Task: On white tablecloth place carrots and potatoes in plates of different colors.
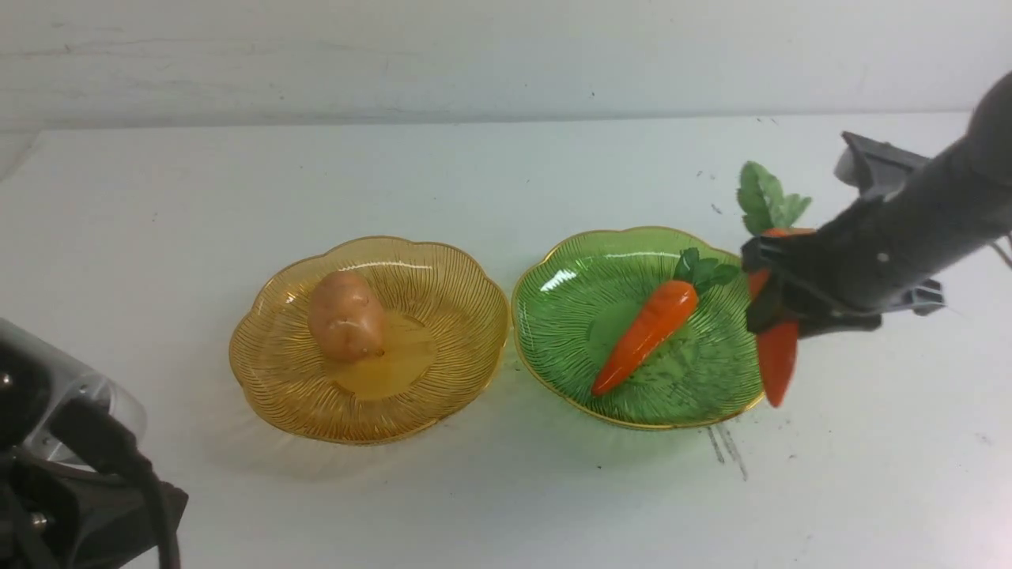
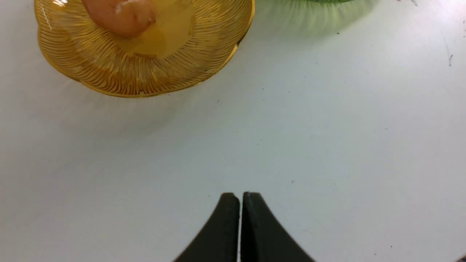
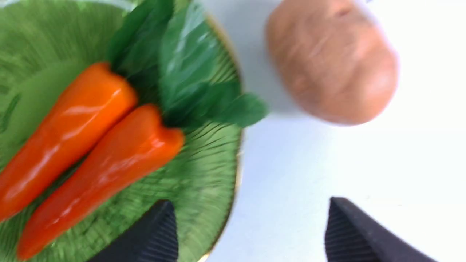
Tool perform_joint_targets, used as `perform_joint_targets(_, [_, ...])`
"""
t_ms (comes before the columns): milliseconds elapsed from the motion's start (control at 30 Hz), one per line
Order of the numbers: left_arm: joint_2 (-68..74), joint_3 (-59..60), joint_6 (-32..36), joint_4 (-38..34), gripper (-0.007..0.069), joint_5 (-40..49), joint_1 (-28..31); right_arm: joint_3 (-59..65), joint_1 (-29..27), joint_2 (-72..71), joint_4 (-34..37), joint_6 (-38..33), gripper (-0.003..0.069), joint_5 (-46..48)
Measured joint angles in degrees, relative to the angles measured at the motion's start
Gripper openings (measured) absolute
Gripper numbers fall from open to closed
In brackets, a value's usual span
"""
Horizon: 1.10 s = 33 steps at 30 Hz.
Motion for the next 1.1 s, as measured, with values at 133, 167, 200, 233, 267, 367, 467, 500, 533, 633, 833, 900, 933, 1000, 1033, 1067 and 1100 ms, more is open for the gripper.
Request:
perform_joint_targets(133, [0.00, 0.00, -0.39, 0.55, -0.0003, 0.00, 0.00, -3.86, -6.28, 3.12, 4.05, -9.66, 0.0118, -2.62])
perform_joint_targets(167, [0.00, 0.00, -0.50, 0.95, -0.0003, 0.00, 0.00, -4.18, -6.74, 3.94, 5.49, -14.14, 0.0078, -3.02])
perform_joint_targets(200, [0.00, 0.00, -0.62, 1.33, -0.0003, 0.00, 0.00, -4.53, -7.15, 5.23, 6.90, -18.72, 0.0035, -3.17])
perform_joint_targets(233, [0.00, 0.00, -0.81, 1.67, -0.0003, 0.00, 0.00, -4.80, -7.21, 6.51, 8.15, -22.91, 0.0017, -3.34])
perform_joint_targets(267, [0.00, 0.00, -0.93, 2.18, -0.0003, 0.00, 0.00, -5.12, -7.21, 7.56, 9.25, -26.94, 0.0013, -3.62])
perform_joint_targets(367, [0.00, 0.00, -1.95, 2.92, -0.0003, 0.05, 0.00, -5.95, -7.21, 10.78, 10.31, -32.58, 0.0117, -5.88])
perform_joint_targets(467, [0.00, 0.00, -2.57, 3.06, -0.0003, 1.22, 0.00, -6.15, -7.21, 11.98, 9.77, -33.23, 0.0255, -8.26])
perform_joint_targets(500, [0.00, 0.00, -2.65, 3.11, -0.0003, 1.50, 0.00, -6.15, -7.21, 12.27, 9.77, -33.32, 0.0295, -8.59])
perform_joint_targets(533, [0.00, 0.00, -2.81, 3.11, -0.0003, 1.80, 0.00, -6.19, -7.21, 12.49, 9.69, -33.46, 0.0348, -9.30])
perform_joint_targets(633, [0.00, 0.00, -3.46, 3.11, -0.0003, 2.61, 0.00, -6.26, -7.21, 13.23, 9.64, -34.11, 0.0512, -10.89])
perform_joint_targets(833, [0.00, 0.00, -4.11, 3.21, -0.0003, 2.80, 0.00, -6.64, -7.21, 15.58, 9.51, -34.73, 0.0673, -12.50])
perform_joint_targets(900, [0.00, 0.00, -4.35, 3.25, -0.0003, 2.80, 0.00, -6.64, -7.21, 16.53, 9.46, -34.93, 0.0685, -12.54])
perform_joint_targets(933, [0.00, 0.00, -4.51, 3.25, -0.0003, 2.80, 0.00, -6.64, -7.21, 16.97, 9.46, -34.93, 0.0687, -12.54])
perform_joint_targets(1000, [0.00, 0.00, -4.86, 3.25, -0.0003, 2.84, 0.00, -6.64, -7.21, 17.60, 9.46, -34.79, 0.0689, -12.54])
perform_joint_targets(1033, [0.00, 0.00, -4.92, 3.25, -0.0003, 2.84, 0.00, -6.64, -7.21, 18.03, 9.46, -34.43, 0.0689, -12.54])
perform_joint_targets(1067, [0.00, 0.00, -4.94, 3.25, -0.0003, 2.84, 0.00, -6.64, -7.21, 18.29, 9.46, -34.20, 0.0687, -12.54])
perform_joint_targets(1100, [0.00, 0.00, -4.99, 3.25, -0.0003, 2.84, 0.00, -6.64, -7.21, 18.49, 9.46, -33.99, 0.0683, -12.54])
